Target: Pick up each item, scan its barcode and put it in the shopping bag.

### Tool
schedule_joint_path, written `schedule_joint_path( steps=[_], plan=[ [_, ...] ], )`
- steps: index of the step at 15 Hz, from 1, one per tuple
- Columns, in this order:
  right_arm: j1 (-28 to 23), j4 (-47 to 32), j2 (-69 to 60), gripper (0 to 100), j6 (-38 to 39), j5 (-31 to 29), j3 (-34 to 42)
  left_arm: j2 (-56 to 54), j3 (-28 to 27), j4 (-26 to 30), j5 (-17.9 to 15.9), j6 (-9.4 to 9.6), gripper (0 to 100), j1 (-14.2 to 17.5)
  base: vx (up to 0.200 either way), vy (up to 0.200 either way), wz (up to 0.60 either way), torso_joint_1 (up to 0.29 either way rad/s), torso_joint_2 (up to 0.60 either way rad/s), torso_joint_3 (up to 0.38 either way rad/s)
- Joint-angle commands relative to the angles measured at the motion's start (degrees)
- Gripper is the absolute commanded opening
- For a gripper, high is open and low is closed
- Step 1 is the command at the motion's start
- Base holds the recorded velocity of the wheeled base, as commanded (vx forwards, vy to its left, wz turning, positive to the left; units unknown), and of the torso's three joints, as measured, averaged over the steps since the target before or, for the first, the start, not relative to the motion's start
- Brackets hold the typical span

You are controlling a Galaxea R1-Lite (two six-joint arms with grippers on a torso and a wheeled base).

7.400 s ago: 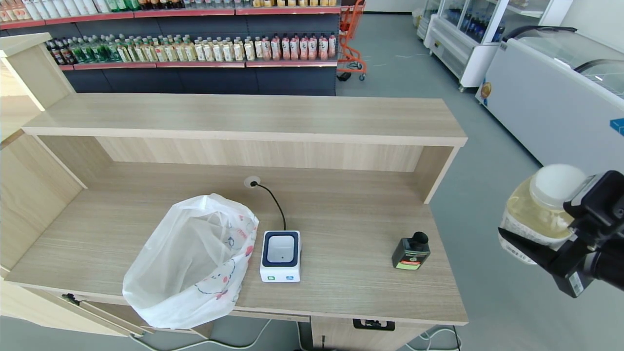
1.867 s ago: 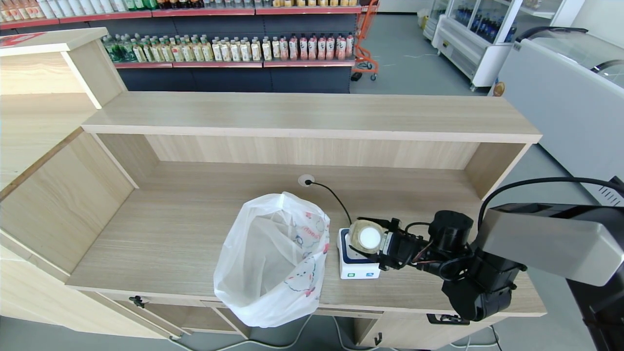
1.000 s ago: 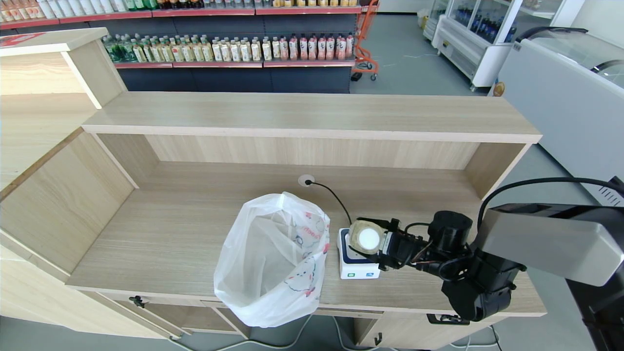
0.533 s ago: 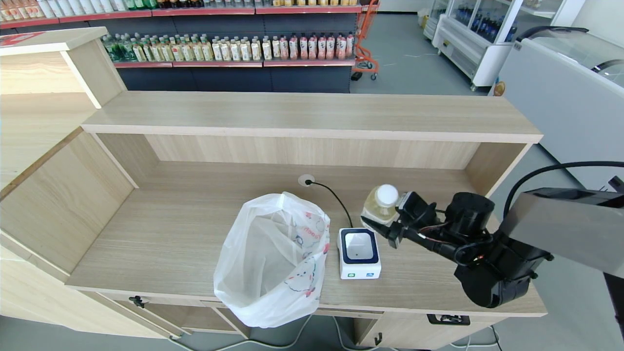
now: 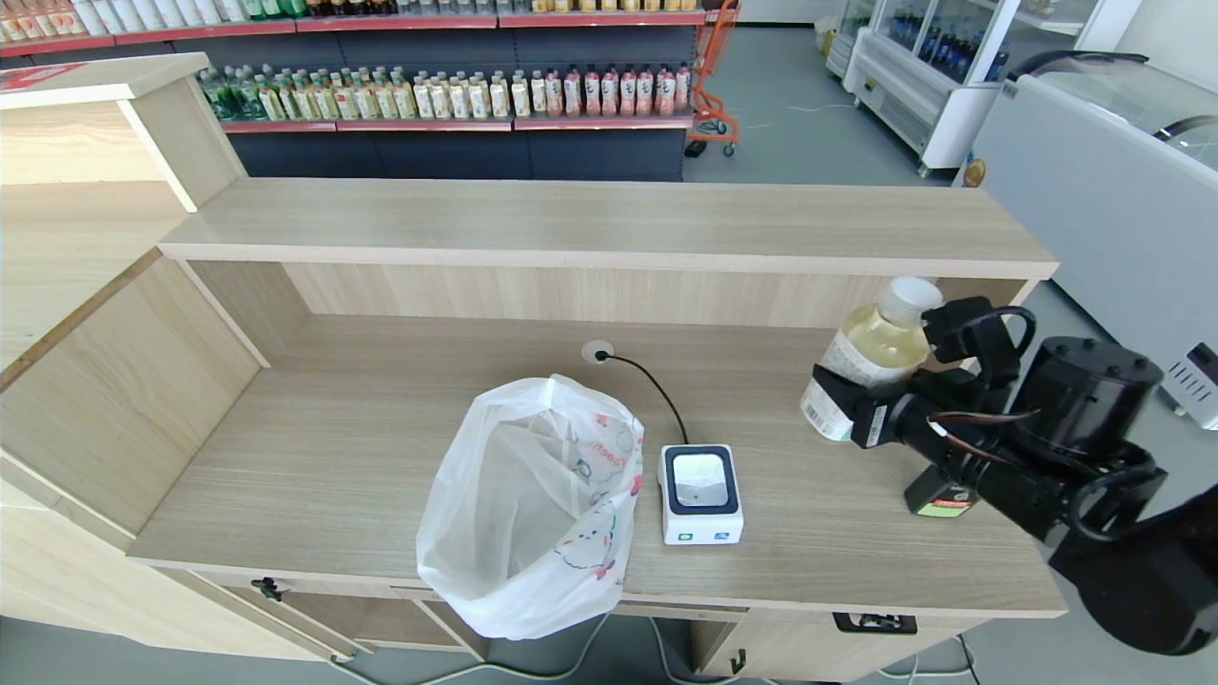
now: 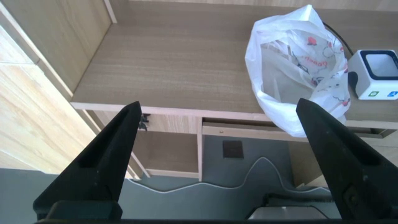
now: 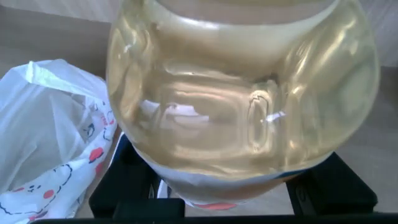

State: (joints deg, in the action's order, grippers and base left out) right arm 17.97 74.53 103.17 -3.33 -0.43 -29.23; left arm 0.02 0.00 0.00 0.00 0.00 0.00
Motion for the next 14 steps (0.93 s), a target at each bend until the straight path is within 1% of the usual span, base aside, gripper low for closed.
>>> schedule_joint_path(
  steps=[1,3,6,8,14],
  plan=[
    [-0.74,-5.71,-11.76,0,4.73,-4.85,5.68,-0.02,0.0,0.0,0.0,0.0,100,0.0,0.0,0.0,0.0,0.0,0.0,0.0],
    [-1.18,-12.92,-17.21,0,7.28,-8.36,6.73,-0.02,0.0,0.0,0.0,0.0,100,0.0,0.0,0.0,0.0,0.0,0.0,0.0],
    [-0.92,-20.3,-23.8,0,8.34,-9.33,7.44,-0.02,0.0,0.0,0.0,0.0,100,0.0,0.0,0.0,0.0,0.0,0.0,0.0],
    [-0.92,-23.21,-26.88,0,8.69,-9.33,9.19,-0.02,0.0,0.0,0.0,0.0,100,0.0,0.0,0.0,0.0,0.0,0.0,0.0],
    [-1.36,-25.58,-32.07,0,9.57,-9.42,12.71,-0.02,0.0,-0.09,0.0,0.0,100,0.0,0.0,0.0,0.0,0.0,0.0,0.0]
  ],
)
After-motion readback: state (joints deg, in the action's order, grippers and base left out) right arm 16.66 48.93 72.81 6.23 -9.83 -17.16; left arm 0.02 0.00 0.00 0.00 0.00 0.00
